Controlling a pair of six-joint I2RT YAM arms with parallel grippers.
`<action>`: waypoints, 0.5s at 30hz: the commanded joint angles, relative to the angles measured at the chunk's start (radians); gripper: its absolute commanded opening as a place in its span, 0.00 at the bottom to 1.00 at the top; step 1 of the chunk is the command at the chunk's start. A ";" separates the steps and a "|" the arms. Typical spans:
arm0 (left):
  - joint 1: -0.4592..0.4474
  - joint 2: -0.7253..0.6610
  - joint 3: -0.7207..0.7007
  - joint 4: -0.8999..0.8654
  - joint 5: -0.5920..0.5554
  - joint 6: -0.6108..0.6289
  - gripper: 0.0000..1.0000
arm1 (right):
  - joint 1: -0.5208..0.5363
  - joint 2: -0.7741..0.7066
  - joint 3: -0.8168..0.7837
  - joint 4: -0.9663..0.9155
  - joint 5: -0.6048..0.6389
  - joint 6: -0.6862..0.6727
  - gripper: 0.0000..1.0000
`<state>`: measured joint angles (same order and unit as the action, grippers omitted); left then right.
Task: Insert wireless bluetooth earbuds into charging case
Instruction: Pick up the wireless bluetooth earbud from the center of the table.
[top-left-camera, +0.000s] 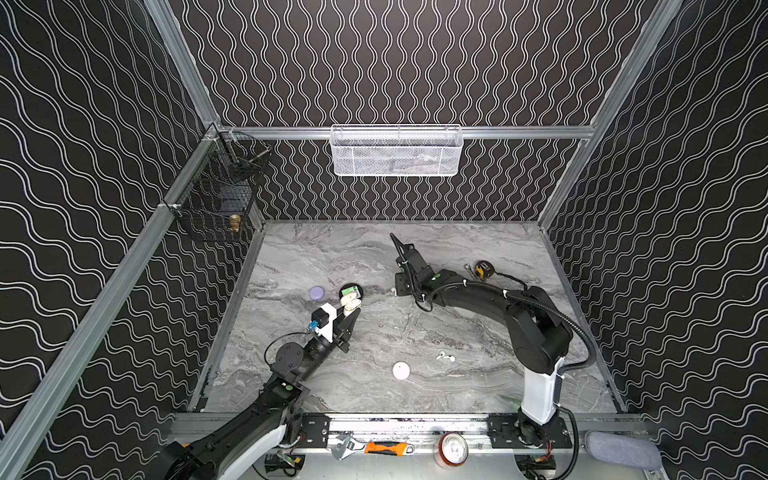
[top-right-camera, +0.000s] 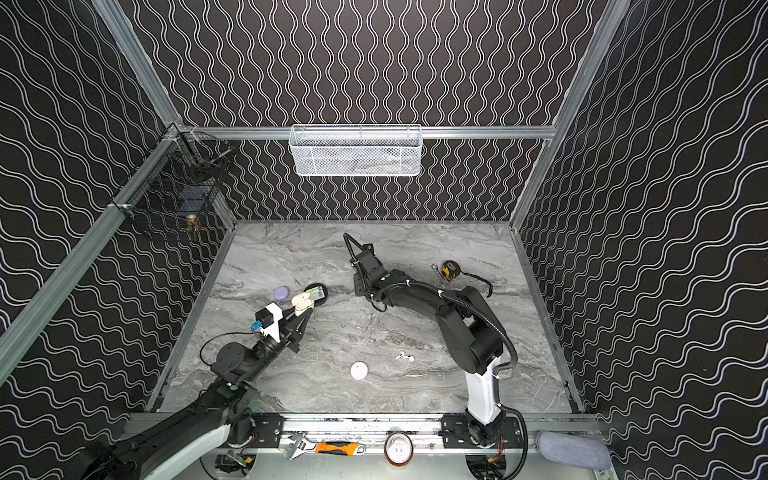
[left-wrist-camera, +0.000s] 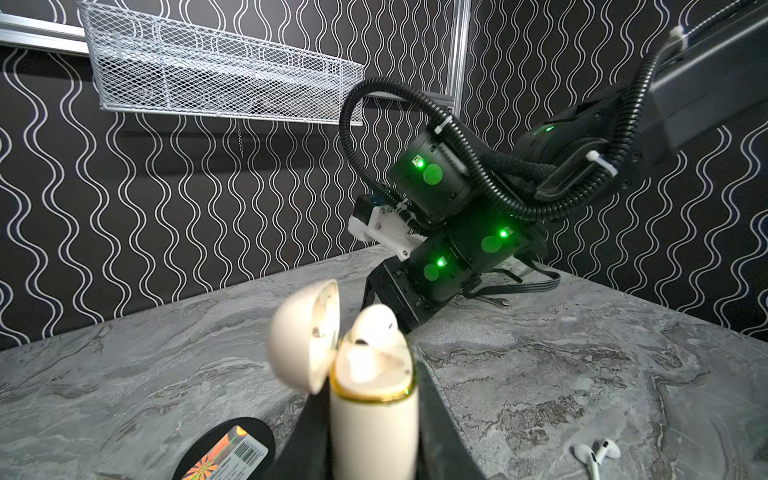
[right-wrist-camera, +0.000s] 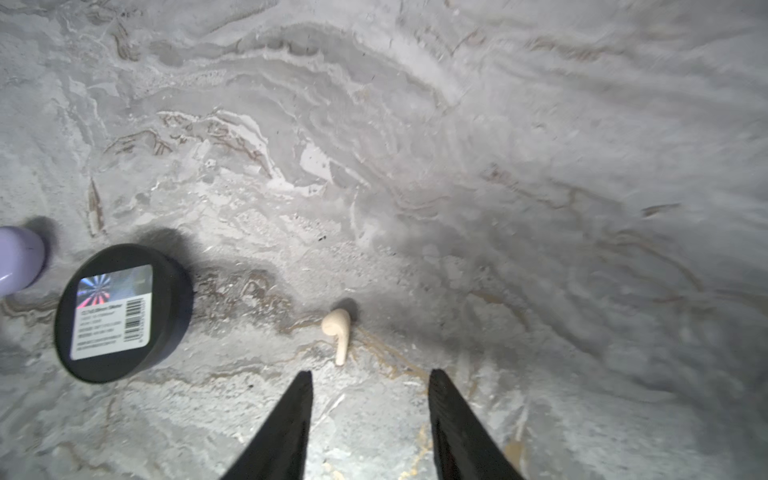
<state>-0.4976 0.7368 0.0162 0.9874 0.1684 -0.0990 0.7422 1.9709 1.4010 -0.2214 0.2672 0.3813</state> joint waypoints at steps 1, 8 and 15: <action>0.002 0.007 0.003 0.060 0.020 0.005 0.00 | -0.001 0.059 0.059 -0.049 -0.035 0.044 0.50; 0.002 0.002 0.000 0.061 0.018 0.009 0.00 | 0.000 0.193 0.181 -0.115 -0.037 0.045 0.56; 0.001 -0.011 0.002 0.044 0.012 0.014 0.00 | 0.000 0.241 0.204 -0.133 -0.040 0.034 0.48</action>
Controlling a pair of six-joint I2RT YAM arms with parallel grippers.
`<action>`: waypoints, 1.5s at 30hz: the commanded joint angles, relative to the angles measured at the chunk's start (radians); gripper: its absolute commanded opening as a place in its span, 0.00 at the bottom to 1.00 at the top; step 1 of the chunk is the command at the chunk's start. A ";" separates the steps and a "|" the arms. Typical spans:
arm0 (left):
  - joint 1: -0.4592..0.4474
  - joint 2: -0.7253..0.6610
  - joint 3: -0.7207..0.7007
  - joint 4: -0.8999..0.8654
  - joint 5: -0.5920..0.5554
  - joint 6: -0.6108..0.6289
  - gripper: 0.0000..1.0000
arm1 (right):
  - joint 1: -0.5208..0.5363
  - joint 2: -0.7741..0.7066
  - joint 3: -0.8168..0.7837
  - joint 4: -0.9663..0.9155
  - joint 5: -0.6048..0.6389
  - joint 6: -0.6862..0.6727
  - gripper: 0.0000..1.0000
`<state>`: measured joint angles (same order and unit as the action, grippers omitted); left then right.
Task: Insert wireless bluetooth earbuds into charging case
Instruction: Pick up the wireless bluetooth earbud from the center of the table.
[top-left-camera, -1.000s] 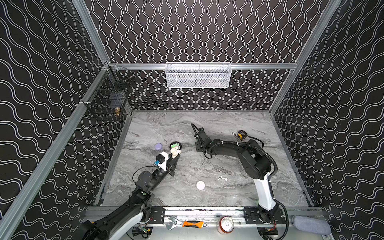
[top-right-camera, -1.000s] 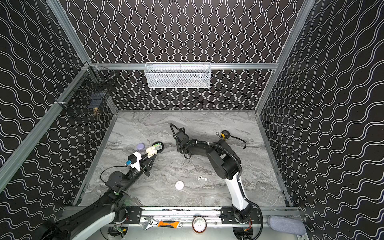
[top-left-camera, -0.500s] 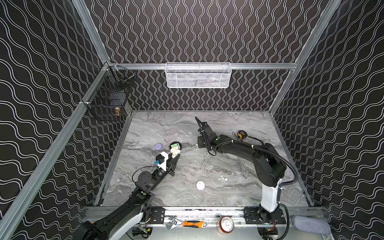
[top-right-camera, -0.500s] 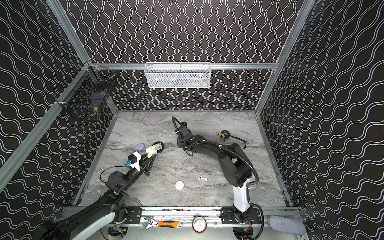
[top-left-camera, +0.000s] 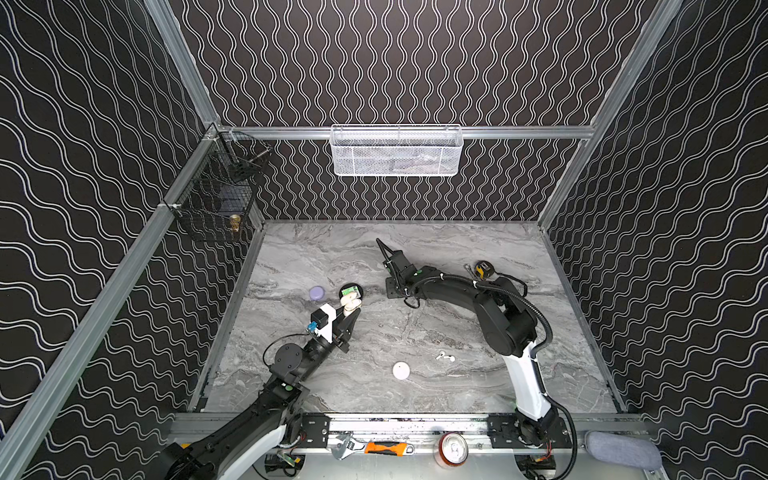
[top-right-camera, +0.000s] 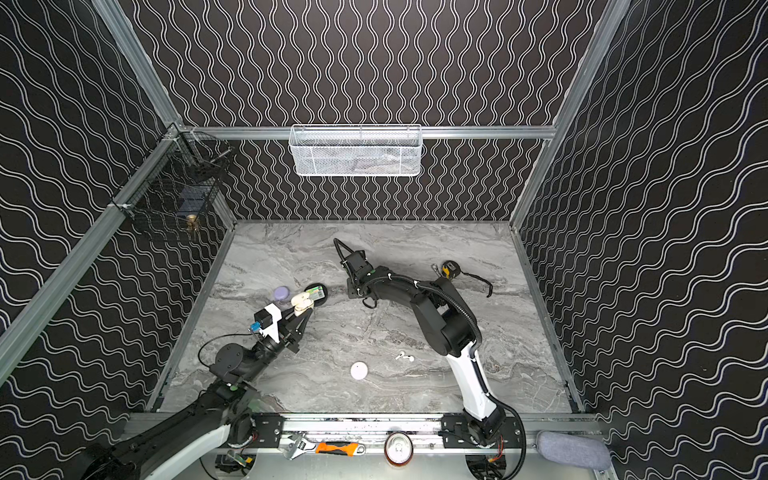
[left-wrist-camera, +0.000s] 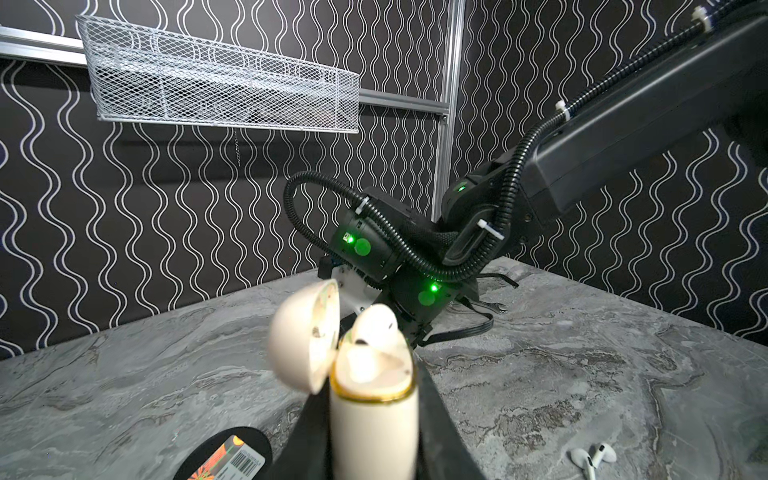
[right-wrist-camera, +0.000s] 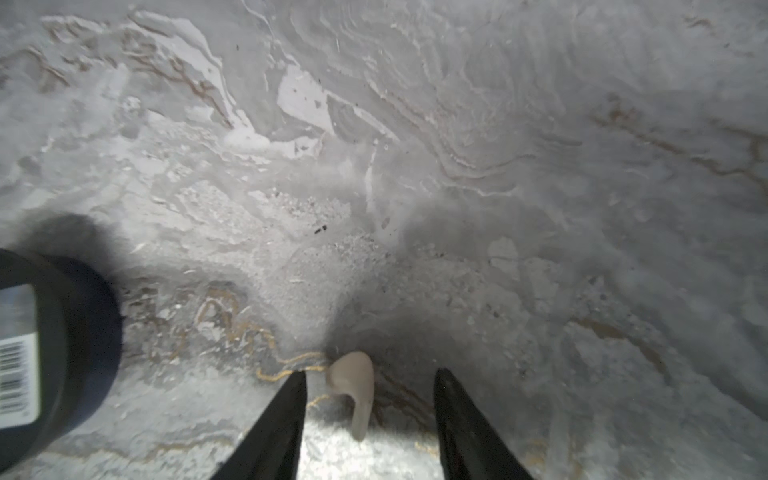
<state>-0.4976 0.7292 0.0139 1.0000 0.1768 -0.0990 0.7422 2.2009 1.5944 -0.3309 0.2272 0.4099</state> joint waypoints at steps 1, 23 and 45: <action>0.002 -0.005 0.003 0.021 -0.001 0.013 0.00 | -0.001 0.015 0.015 -0.028 -0.002 0.003 0.47; 0.001 0.002 0.012 0.020 0.005 0.013 0.00 | 0.006 0.043 0.023 -0.050 0.014 0.002 0.25; 0.001 0.004 0.011 0.033 0.010 0.008 0.00 | 0.031 0.008 -0.009 -0.028 0.085 0.005 0.18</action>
<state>-0.4976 0.7261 0.0189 0.9890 0.1772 -0.0982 0.7704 2.2265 1.5993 -0.3279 0.2985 0.4072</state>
